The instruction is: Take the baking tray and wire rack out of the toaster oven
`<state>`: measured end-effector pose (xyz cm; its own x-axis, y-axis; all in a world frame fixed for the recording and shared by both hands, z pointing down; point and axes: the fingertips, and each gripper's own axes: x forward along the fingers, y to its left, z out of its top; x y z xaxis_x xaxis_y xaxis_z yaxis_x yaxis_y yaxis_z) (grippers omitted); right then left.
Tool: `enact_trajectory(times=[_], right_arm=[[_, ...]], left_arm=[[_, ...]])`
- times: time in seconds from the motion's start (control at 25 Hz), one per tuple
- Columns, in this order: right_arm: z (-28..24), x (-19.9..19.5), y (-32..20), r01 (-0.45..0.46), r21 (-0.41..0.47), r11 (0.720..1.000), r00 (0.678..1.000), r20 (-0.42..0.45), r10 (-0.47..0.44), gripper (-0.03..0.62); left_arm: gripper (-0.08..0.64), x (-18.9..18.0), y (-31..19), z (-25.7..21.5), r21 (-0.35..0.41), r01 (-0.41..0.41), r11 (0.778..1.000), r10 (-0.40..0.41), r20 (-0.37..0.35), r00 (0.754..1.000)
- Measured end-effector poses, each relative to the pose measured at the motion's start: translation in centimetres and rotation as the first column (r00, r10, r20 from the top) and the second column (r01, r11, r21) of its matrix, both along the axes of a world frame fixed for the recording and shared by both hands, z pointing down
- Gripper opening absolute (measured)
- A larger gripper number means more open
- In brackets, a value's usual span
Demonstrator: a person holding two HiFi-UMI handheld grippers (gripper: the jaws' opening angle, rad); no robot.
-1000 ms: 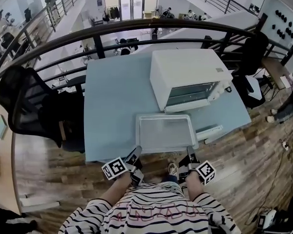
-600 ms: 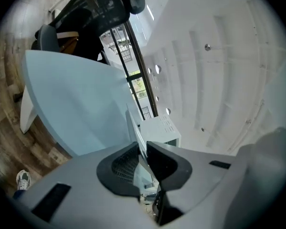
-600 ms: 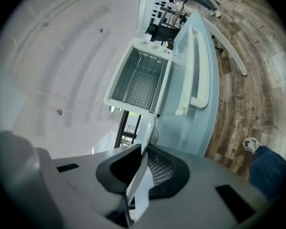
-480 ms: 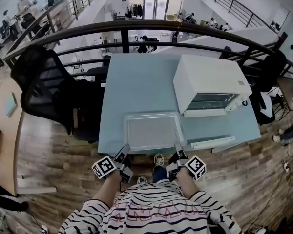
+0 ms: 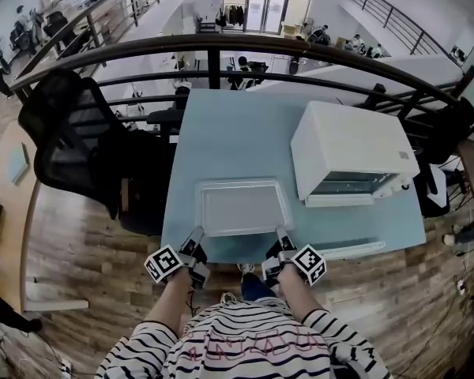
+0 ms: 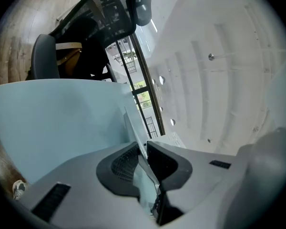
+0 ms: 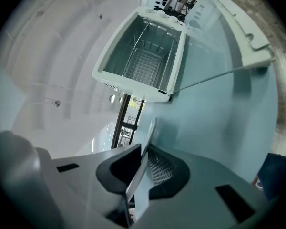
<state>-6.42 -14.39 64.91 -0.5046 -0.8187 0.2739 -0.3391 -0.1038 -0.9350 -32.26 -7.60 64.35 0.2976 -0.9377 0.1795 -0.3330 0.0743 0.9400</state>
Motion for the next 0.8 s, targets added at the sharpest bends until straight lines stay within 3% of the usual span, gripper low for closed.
enact_trajectory(times=[0.48,0.8], right_arm=[[0.6,-2.9,-9.2,-0.005,-0.021,1.000,1.000,0.000,0.005,0.057],[1.1,-5.4,-14.2,-0.026,-0.028,0.999,0.999,-0.026,0.026,0.057]], left_arm=[[0.057,-3.1,-9.7,0.3,0.002,0.024,1.000,-0.024,0.003,1.000],[0.057,-5.7,-14.9,1.2,-0.041,0.047,0.998,-0.047,0.021,0.999]])
